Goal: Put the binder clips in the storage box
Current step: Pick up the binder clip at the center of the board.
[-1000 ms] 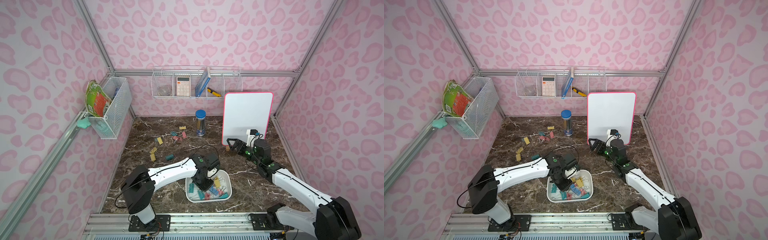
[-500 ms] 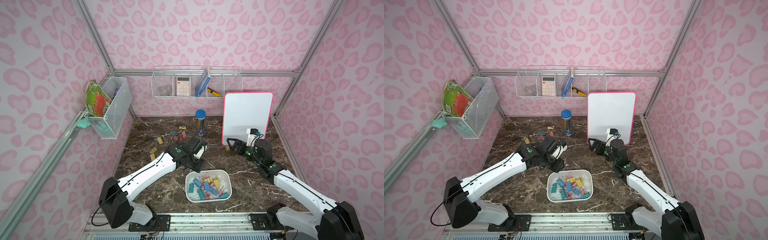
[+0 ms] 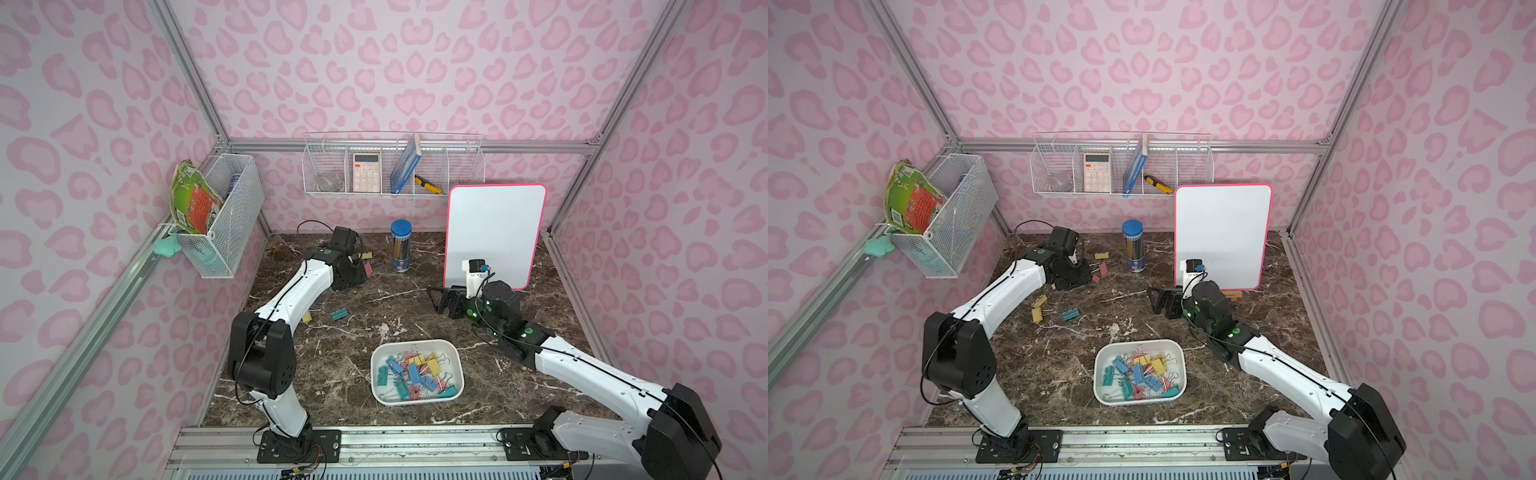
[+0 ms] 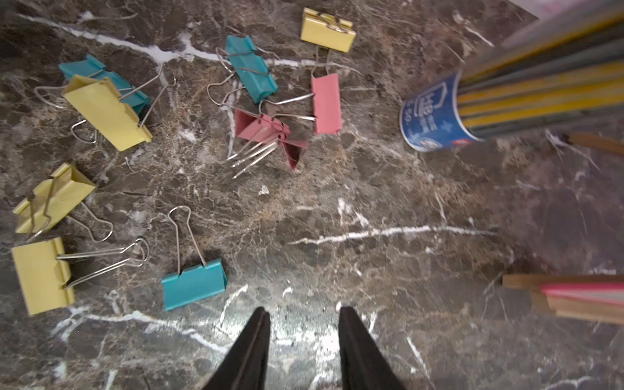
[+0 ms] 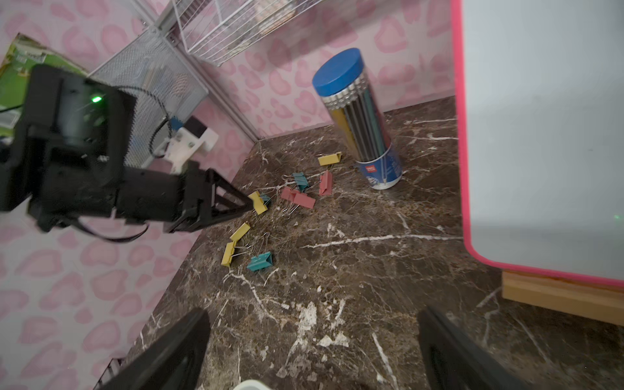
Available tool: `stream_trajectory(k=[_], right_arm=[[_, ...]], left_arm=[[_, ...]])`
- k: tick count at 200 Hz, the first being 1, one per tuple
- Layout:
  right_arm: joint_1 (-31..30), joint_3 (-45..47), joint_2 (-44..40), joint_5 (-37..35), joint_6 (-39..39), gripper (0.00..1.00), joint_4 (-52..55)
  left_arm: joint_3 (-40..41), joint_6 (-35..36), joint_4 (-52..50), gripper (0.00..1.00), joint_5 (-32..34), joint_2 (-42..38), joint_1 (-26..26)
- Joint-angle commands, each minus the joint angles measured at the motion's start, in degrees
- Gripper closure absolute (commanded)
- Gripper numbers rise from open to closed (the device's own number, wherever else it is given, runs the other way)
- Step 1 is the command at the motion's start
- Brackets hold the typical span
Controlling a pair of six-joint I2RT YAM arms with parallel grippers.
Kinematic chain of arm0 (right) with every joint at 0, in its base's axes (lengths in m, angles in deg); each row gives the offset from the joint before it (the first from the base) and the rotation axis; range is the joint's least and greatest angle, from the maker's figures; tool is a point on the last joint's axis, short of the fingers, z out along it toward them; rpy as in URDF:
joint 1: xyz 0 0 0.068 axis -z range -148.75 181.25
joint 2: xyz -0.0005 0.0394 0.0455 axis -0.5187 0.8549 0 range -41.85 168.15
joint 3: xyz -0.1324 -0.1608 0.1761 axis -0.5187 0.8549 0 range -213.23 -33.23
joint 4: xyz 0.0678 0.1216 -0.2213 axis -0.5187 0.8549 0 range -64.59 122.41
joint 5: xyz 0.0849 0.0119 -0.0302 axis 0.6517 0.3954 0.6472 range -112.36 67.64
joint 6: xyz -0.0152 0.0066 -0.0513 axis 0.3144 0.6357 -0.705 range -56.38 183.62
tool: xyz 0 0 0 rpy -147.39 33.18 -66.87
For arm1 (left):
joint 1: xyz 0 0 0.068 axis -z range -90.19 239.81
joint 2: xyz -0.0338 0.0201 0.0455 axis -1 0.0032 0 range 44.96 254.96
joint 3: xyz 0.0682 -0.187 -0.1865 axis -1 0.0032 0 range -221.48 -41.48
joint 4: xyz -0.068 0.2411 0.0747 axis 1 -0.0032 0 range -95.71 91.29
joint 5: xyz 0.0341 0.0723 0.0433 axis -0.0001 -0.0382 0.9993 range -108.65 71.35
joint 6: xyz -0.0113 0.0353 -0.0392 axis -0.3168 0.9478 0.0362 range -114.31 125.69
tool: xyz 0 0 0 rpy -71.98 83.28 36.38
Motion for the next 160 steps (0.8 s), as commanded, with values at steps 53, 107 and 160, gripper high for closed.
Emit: stream_trajectory(k=[53, 107, 160], right_arm=[[-4.6, -2.3, 2.1, -2.7, -9.3, 0.02, -2.5], [-4.0, -2.2, 1.8, -4.0, -8.1, 0.02, -1.8], [-3.8, -3.1, 2.4, -4.3, -7.5, 0.02, -1.6]], left_arm=[[-10.4, -2.4, 0.6, 0.5, 0.3, 13.2, -3.7], [-17.5, 11.2, -2.8, 0.5, -5.5, 21.3, -3.6], [-18.8, 14.7, -3.2, 0.5, -0.7, 24.4, -3.6]])
